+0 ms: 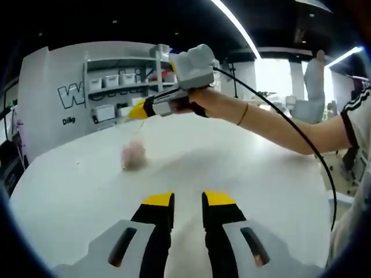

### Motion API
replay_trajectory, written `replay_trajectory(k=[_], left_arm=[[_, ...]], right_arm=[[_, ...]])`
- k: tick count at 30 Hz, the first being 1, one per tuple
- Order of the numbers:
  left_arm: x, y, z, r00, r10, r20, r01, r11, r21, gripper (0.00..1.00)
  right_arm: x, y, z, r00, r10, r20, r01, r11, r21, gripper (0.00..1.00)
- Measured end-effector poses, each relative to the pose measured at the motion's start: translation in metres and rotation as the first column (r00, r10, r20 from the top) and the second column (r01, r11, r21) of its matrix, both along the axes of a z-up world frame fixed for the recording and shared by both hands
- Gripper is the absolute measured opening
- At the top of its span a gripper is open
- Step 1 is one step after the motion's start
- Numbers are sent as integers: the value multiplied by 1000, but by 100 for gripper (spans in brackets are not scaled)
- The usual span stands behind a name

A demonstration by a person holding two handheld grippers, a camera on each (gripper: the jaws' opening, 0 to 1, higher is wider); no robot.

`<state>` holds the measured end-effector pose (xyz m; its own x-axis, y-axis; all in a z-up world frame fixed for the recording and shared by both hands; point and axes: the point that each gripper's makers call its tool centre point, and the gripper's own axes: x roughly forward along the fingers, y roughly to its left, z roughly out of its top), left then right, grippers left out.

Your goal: Open the resealable bag by pulling the two sides of the seal apart until the entire bag opening is separated and visibly accessible.

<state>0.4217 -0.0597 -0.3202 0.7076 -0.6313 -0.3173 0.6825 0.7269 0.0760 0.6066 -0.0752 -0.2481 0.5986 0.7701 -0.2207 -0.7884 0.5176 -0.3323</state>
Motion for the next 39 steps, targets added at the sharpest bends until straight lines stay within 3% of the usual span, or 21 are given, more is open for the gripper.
replay_trajectory(k=[15, 23, 39], left_arm=[[-1, -2, -1, 1000, -6, -2, 6, 1000, -2, 20], [-1, -3, -2, 1000, -6, 0, 6, 1000, 4, 20], [-1, 0, -1, 1000, 5, -9, -5, 1000, -16, 21]], right_arm=[[-20, -3, -4, 1000, 27, -11, -28, 999, -26, 0], [-42, -5, -14, 999, 44, -16, -45, 997, -61, 0], [-60, -8, -27, 997, 68, -26, -70, 994, -87, 0]])
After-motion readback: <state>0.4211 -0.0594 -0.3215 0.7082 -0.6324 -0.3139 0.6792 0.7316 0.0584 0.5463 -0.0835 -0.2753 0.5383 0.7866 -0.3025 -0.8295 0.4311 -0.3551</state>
